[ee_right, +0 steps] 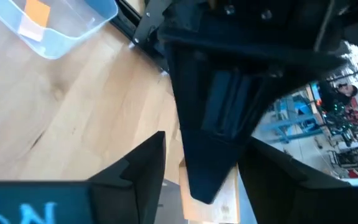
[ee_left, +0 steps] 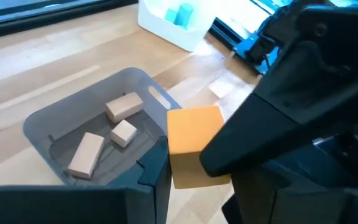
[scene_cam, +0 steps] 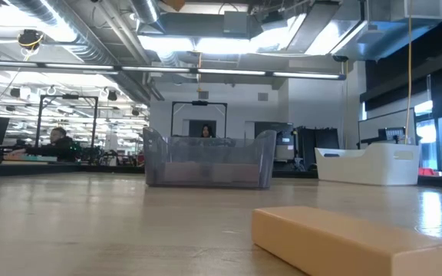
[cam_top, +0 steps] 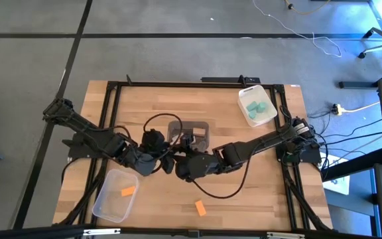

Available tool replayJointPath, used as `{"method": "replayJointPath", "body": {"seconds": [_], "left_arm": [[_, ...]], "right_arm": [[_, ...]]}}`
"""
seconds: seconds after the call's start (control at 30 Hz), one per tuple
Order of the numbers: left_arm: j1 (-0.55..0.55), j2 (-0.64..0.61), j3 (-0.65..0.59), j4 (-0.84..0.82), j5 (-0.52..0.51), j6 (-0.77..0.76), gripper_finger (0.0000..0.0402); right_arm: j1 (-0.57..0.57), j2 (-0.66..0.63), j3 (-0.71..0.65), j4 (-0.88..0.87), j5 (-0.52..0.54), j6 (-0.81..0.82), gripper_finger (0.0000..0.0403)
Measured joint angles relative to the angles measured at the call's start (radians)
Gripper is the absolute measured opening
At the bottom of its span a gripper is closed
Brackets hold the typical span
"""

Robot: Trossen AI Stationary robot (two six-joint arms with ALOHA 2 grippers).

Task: Sort & place blocks by color
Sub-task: Put the right yellow block into the transparent bin

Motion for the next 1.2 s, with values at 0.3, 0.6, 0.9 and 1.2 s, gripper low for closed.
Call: {"method": "replayJointPath", "body": {"seconds": [0.3, 0.6, 0.9, 1.2], "left_arm": [[-0.009, -0.015, 0.000, -0.065, 0.017, -0.017, 0.0124], [-0.060, -0.111, 0.001, -0.304, 0.096, -0.107, 0.0124], [-0.207, -0.183, 0.001, -0.558, 0.370, -0.249, 0.0124], [-0.400, -0.091, 0.001, -0.681, 0.703, -0.471, 0.0124]], "right_arm": [[-0.001, 0.000, 0.000, -0.013, 0.009, -0.002, 0.0198], [0.009, -0.002, 0.056, -0.082, 0.047, -0.003, 0.0200], [0.019, -0.004, 0.164, -0.216, 0.143, 0.000, 0.0200], [0.019, -0.004, 0.233, -0.248, 0.142, 0.003, 0.0200]]}}
